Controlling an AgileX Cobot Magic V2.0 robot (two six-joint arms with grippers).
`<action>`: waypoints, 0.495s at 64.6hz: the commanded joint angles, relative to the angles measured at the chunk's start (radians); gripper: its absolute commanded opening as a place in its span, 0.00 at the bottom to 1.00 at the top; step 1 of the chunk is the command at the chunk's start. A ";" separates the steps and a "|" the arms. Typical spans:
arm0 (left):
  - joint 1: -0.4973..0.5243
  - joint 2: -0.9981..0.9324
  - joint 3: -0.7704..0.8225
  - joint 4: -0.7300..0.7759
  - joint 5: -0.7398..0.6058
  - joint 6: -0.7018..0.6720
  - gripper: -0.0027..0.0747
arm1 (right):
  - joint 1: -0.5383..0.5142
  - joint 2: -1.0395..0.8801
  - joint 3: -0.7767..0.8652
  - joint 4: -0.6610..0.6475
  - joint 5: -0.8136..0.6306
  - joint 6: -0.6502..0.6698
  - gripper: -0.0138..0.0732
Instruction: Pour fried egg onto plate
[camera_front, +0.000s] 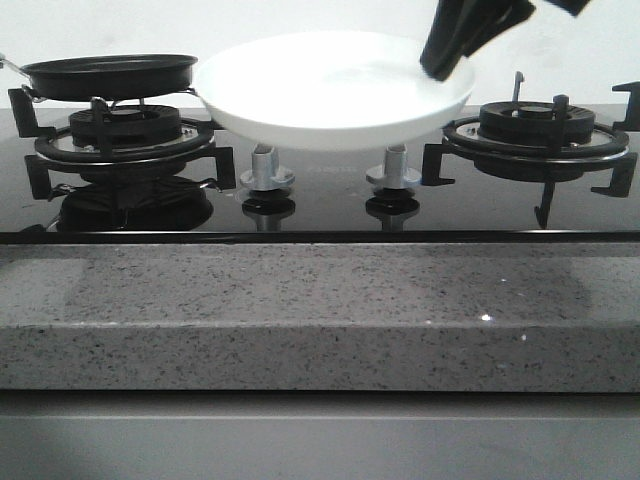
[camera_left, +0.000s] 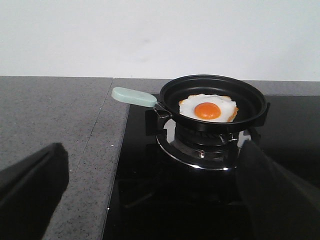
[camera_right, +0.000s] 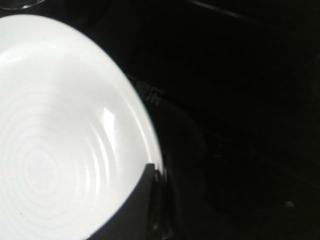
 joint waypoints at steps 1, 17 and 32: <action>0.001 0.004 -0.037 -0.002 -0.087 -0.011 0.90 | -0.001 -0.085 0.052 0.082 -0.109 -0.036 0.09; 0.001 0.004 -0.037 -0.002 -0.087 -0.011 0.90 | -0.001 -0.090 0.079 0.091 -0.117 -0.037 0.09; 0.001 0.004 -0.037 -0.002 -0.087 -0.011 0.90 | -0.001 -0.090 0.079 0.091 -0.115 -0.037 0.09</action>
